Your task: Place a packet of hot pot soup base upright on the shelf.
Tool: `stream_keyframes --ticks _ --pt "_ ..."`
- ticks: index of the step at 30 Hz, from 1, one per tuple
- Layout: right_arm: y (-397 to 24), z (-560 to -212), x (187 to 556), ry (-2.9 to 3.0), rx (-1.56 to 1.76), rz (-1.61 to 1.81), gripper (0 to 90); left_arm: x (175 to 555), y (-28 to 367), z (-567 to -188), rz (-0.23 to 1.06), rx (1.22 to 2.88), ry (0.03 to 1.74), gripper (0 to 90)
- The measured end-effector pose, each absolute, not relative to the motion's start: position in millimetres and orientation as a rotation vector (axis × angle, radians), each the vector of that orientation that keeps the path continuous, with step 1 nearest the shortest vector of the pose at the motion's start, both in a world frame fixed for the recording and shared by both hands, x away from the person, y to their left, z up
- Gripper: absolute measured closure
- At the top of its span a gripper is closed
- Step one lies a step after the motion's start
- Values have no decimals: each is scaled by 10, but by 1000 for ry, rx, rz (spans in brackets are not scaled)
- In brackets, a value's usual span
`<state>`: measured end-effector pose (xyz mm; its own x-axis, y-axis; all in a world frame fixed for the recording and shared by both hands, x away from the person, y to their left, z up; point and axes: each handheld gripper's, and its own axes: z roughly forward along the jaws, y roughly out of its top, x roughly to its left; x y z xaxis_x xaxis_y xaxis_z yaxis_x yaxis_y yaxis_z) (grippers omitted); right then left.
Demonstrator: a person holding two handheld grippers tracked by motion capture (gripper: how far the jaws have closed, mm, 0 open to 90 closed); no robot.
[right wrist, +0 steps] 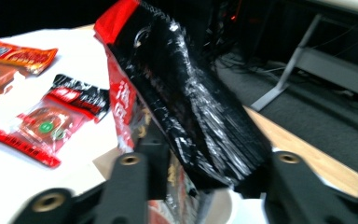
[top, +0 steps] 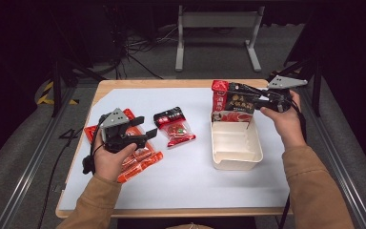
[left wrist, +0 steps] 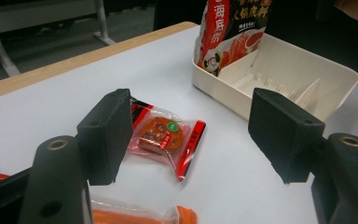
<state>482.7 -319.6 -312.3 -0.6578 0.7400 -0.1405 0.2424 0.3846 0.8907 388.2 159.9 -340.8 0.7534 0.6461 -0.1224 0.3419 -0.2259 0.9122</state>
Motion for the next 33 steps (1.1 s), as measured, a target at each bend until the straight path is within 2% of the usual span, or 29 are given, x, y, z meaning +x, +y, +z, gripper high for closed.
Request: stream_keyframes --ticks 3,7,8,11,15,22,26,33 --pt "-3236 -3097 4791 2131 890 1255 541 3892 1613 -3413 337 1836 764 321" --pt "-3282 -3066 4741 2117 942 1294 427 3900 1611 -3417 351 1844 745 329" --pt "-3299 -3058 4720 2107 965 1286 371 3901 1613 -3418 346 1850 739 337" --pt "-3333 -3047 4666 2102 979 1280 340 3893 1616 -3419 357 1853 717 331" --pt "-3367 -3015 4588 2092 993 1281 327 3897 1644 -3419 350 1862 713 317" --pt "-3387 -2925 4385 2098 996 1261 327 3928 1709 -3433 267 1874 720 337" --pt "-3380 -2920 4295 2110 999 1265 337 3935 1735 -3430 272 1882 711 384" --pt "-3338 -3008 4084 2145 986 1256 337 3904 1766 -3377 288 1912 699 384"
